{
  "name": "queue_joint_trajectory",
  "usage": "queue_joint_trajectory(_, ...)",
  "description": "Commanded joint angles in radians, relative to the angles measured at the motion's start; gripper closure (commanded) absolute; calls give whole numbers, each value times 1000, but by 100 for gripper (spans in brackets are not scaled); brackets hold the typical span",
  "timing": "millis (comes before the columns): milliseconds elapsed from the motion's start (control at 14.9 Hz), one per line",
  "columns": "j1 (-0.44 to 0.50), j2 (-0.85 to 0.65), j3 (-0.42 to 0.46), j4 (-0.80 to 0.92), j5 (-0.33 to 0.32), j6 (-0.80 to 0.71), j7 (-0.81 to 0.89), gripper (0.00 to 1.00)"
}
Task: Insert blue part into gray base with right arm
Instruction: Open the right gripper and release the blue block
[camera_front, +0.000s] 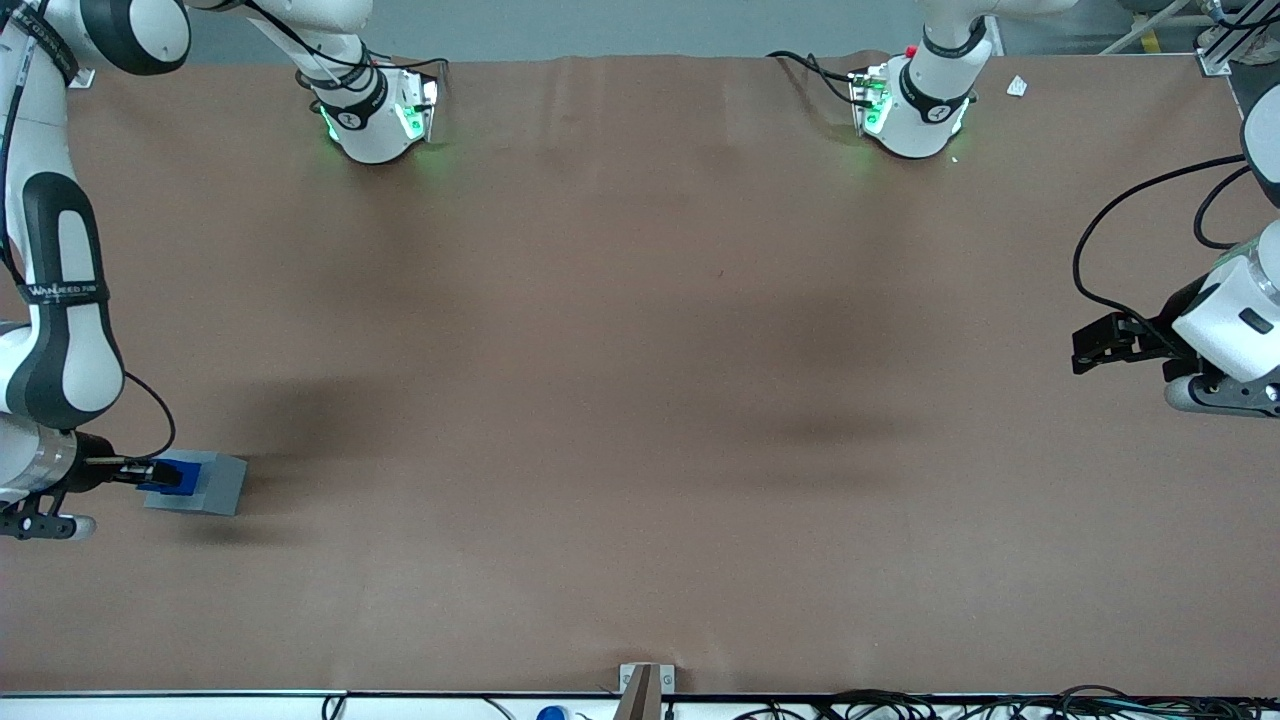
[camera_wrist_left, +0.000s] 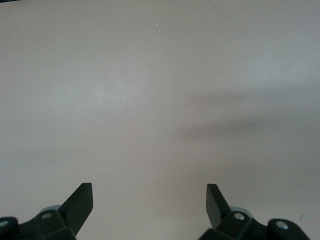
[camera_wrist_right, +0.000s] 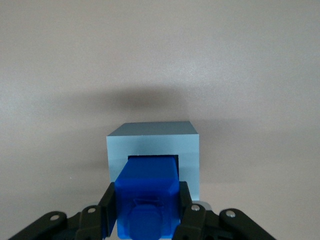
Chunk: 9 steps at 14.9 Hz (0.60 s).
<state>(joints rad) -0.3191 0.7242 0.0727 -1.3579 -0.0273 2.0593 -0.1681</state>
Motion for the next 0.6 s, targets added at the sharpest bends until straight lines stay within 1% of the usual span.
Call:
queue_joint_trajectory(0, 2, 6, 7, -9, -6, 19, 12, 63)
queue_joint_trajectory(67, 2, 6, 7, -9, -6, 19, 12, 29)
queue_joint_trajectory(134, 0, 6, 7, -7, -2, 19, 13, 0)
queue_joint_trajectory(268, -17, -3, 10, -3, 7, 9, 13, 0)
queue_joint_trajectory(402, -9, -38, 12, -3, 7, -16, 13, 0)
queue_joint_trajectory(537, 8, -121, 13, -4, 7, -118, 34, 0)
